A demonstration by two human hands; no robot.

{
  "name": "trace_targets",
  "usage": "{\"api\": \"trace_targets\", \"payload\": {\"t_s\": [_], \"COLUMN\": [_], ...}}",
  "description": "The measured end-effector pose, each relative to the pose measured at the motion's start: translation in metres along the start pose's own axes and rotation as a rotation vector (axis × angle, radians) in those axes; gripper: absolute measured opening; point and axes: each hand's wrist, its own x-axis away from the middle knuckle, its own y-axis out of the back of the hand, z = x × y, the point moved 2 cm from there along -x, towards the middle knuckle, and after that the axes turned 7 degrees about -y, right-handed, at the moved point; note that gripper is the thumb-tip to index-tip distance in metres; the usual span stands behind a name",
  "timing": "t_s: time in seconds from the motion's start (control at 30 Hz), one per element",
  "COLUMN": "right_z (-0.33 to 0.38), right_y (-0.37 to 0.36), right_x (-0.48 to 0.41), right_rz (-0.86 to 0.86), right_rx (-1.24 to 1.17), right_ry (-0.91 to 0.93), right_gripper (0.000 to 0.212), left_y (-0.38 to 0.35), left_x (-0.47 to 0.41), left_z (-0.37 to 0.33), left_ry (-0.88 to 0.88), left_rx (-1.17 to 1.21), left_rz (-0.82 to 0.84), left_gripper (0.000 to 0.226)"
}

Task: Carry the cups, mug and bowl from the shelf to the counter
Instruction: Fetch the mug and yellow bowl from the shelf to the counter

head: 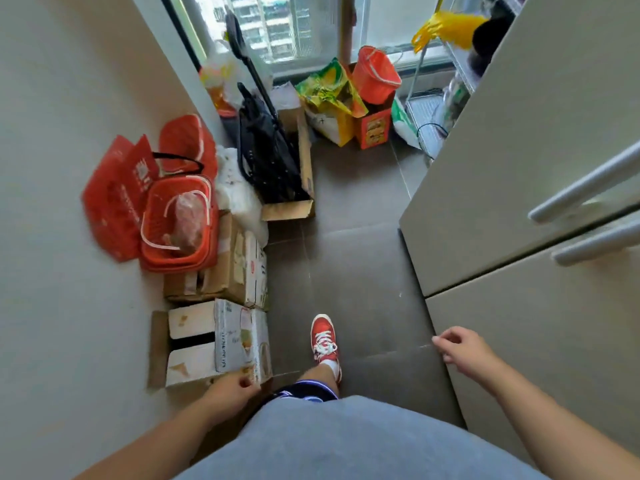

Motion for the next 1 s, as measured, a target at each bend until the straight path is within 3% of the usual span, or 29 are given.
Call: {"api": "trace_targets", "payload": {"t_s": [0.23, 0.57, 0.8, 0.93, 1.0], "right_z": [0.069, 0.106, 0.237, 0.334, 0.375], "right_y": [0.031, 0.065, 0.12, 0.166, 0.19], "right_x": [-0.039, -0.084, -0.142, -0.16, -0.16], "right_rz": [-0.016, 0.018, 0.01, 0.004, -0.018], "right_rx": [-0.053, -0.046, 0.005, -0.007, -0.139], "right_ry": [-0.087, -0.257, 0.007, 0.232, 0.295], "right_gripper": [0.02, 0.025, 0.014, 0.006, 0.006], "left_y": [0.106, 0.203, 0.253, 0.286, 0.3], "left_x": [-0.065, -0.141, -0.176, -0.187, -0.186], "left_z": [-0.059, -0.219, -0.34, -0.432, -0.478], "left_ry": [-0.06, -0.25, -0.357, -0.544, -0.627], "left_rx": [-0.147, 0.001, 0.013, 0.026, 0.061], "left_rz": [-0.018, -0.098, -0.151, -0.182, -0.213], "left_gripper": [0.017, 0.021, 0.014, 0.011, 0.01]}}
